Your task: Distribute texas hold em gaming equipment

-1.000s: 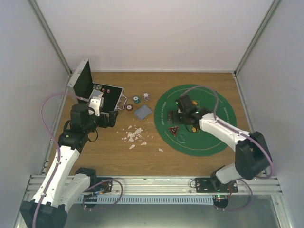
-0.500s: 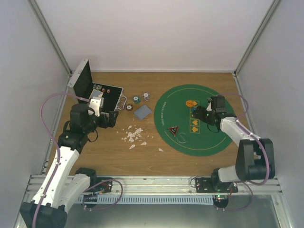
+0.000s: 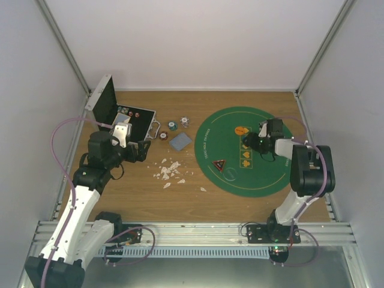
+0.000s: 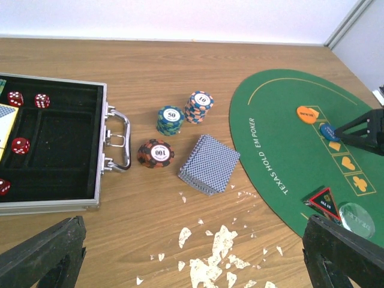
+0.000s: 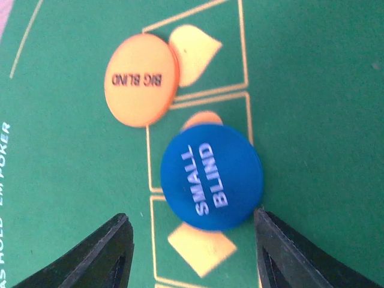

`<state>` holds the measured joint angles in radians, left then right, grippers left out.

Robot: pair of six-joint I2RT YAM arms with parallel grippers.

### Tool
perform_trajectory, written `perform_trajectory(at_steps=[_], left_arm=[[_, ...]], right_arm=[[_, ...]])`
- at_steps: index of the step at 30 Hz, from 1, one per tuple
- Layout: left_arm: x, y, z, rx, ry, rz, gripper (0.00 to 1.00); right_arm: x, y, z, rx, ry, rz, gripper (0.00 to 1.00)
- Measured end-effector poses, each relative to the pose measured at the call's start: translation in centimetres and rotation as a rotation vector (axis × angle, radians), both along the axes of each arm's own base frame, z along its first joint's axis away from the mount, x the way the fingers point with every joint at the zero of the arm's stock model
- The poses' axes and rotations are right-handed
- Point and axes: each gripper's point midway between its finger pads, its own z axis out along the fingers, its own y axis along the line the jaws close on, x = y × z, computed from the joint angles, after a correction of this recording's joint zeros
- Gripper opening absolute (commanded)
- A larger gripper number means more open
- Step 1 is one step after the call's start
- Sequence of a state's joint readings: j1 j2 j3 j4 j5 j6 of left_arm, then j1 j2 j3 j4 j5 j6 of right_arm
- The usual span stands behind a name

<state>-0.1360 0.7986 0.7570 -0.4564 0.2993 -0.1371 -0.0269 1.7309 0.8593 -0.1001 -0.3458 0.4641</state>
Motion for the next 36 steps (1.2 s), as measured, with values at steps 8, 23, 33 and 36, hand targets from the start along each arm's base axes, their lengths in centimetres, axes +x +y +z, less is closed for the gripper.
perform_trajectory(at_steps=[8,23,33,36], left_arm=[[0.1,-0.1,-0.1,-0.001,0.004,-0.003,0.99],[-0.2,0.2,0.4,0.002,-0.020,0.009,0.99],[2.0,1.5,3.9,-0.019,-0.070,0.122,0.99],[3.7,1.6,9.0,-0.060,-0.192,0.147,0.99]], right_arm=[[3.0,1.5,0.1,0.056,-0.072,0.076,0.56],[4.1,12.6,0.6,0.053,-0.066,0.314,0.65],[1.7,11.1,2.4,-0.130,-0.077,0.305,0.83],[1.3,10.7,2.6,-0.186,-0.083,0.305,0.81]])
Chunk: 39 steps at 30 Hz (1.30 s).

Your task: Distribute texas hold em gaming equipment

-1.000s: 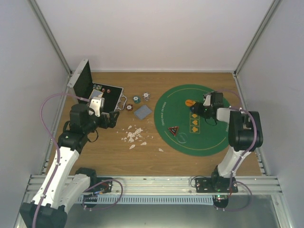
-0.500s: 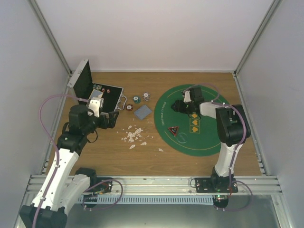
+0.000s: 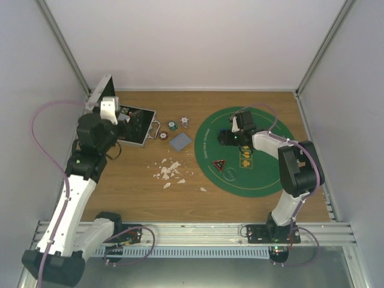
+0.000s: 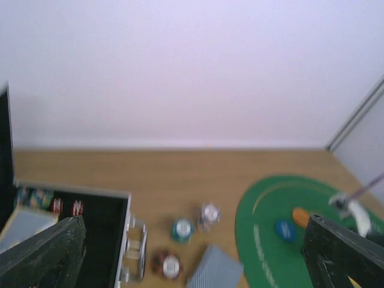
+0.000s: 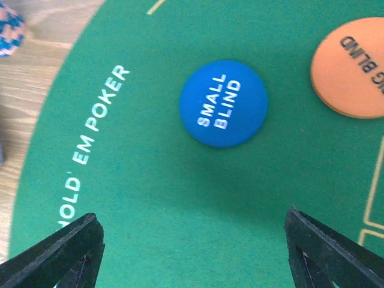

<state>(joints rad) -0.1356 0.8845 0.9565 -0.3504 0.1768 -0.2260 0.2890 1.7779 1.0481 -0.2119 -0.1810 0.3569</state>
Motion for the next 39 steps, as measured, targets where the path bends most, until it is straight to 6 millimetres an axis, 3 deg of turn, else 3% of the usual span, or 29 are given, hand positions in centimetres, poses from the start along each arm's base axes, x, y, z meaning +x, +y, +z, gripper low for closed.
perform_trajectory(at_steps=[3,5,10,14,21,31,35,39], left_arm=[[1.7,-0.1,4.0,-0.003,-0.105,0.008,0.99],[3.0,-0.1,5.2,0.031,-0.148,0.009,0.99],[4.7,0.7,2.5,0.099,-0.129,0.018,0.99],[5.0,2.5,0.6,0.086,-0.093,0.043,0.99],[5.3,4.2,1.0,0.054,-0.105,0.054,0.97],[5.6,3.4,0.2,0.072,-0.093,-0.015,0.97],[5.8,3.3,-0.3,0.075,-0.079,-0.021,0.97],[5.8,3.4,-0.3,0.075,-0.079,-0.021,0.98]], right_arm=[[0.0,-0.6,-0.7,-0.057,0.011,-0.002,0.77],[0.5,-0.9,-1.3,-0.096,0.017,-0.009,0.70],[1.5,-1.5,-2.6,-0.181,0.025,-0.019,0.57],[2.7,-1.4,-3.1,-0.212,0.024,-0.015,0.49],[5.0,-0.4,-3.5,-0.248,-0.002,0.019,0.45],[8.0,0.9,-3.5,-0.264,-0.028,0.022,0.40],[9.8,1.3,-3.5,-0.267,-0.044,0.014,0.42],[10.0,1.5,-3.4,-0.267,-0.045,0.014,0.47]])
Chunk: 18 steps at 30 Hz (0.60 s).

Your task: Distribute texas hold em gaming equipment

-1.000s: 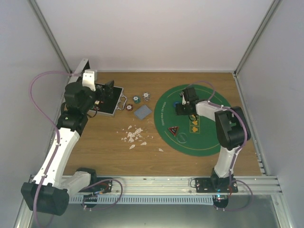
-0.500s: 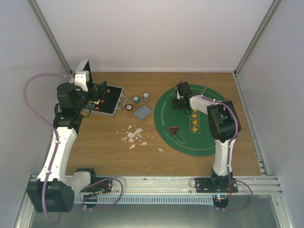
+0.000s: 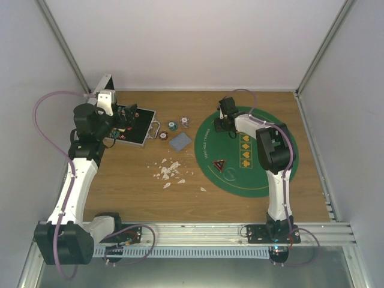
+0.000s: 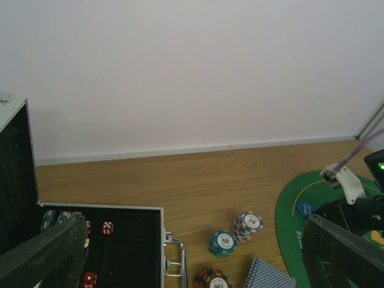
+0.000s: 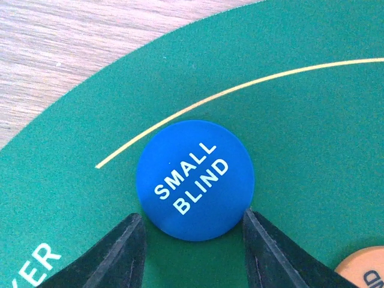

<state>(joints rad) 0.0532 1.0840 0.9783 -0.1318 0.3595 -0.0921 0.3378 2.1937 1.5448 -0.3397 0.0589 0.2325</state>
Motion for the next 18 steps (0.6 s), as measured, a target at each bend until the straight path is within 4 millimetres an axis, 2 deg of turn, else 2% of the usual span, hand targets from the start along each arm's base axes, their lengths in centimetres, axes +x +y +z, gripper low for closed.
perform_trajectory(at_steps=[5,10,13,15,18], left_arm=[[0.0,0.0,0.0,0.004,-0.001,0.001,0.99],[0.0,0.2,0.0,0.008,-0.001,0.007,0.99],[0.1,0.5,0.0,0.010,-0.002,0.020,0.99],[0.1,0.7,0.0,0.011,-0.002,0.027,0.99],[0.2,0.8,0.0,0.013,-0.002,0.035,0.99]], right_arm=[[-0.8,0.2,0.3,0.003,0.010,0.012,0.55],[-3.9,-0.5,1.9,-0.013,0.036,0.008,0.64],[-5.3,-1.7,3.9,-0.015,0.014,-0.018,0.66],[-5.8,-2.8,4.5,-0.010,0.006,-0.046,0.68],[-6.4,-5.3,3.8,-0.010,0.031,-0.110,0.71]])
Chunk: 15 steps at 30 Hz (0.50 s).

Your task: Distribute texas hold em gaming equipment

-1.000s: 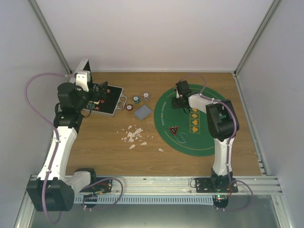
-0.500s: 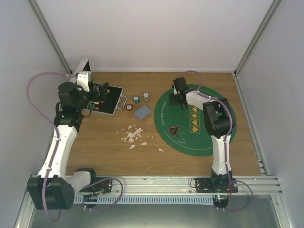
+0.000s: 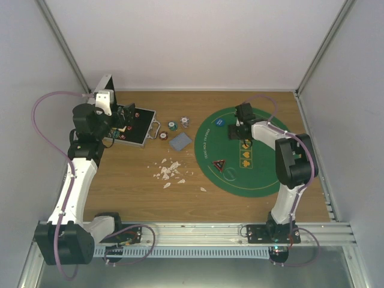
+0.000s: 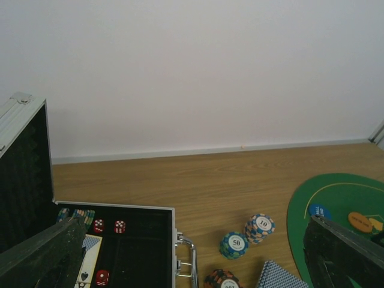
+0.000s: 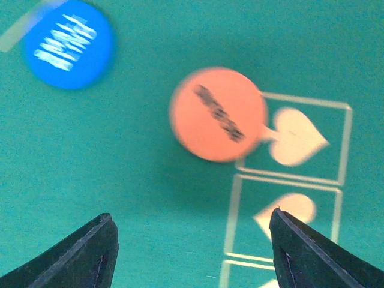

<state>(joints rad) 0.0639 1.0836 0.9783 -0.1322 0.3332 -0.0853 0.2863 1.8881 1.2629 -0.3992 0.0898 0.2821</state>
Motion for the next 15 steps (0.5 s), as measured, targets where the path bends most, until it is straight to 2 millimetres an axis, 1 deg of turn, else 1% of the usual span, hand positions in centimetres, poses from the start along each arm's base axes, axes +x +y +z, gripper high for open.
perform_trajectory(at_steps=[3,5,7,9,11,15], left_arm=[[0.0,0.5,0.0,0.005,-0.001,0.017,0.99],[-0.2,1.1,0.2,0.007,-0.005,0.036,0.99],[-0.2,1.7,0.4,0.008,-0.011,0.054,0.99],[-0.3,2.2,0.5,0.008,-0.013,0.066,0.99],[-0.3,2.5,0.5,0.008,-0.013,0.075,0.99],[-0.3,2.7,0.5,0.008,-0.013,0.081,0.99]], right_arm=[[-0.8,-2.8,-2.0,-0.004,0.055,-0.059,0.73],[-0.8,-3.8,-2.9,-0.004,0.078,-0.080,0.74],[-0.8,-4.0,-3.4,-0.001,0.087,-0.081,0.74],[-0.7,-3.7,-3.8,0.002,0.095,-0.074,0.74],[0.0,-3.5,-3.9,0.001,0.091,-0.069,0.74],[2.3,-3.1,-3.8,0.008,0.065,-0.059,0.72]])
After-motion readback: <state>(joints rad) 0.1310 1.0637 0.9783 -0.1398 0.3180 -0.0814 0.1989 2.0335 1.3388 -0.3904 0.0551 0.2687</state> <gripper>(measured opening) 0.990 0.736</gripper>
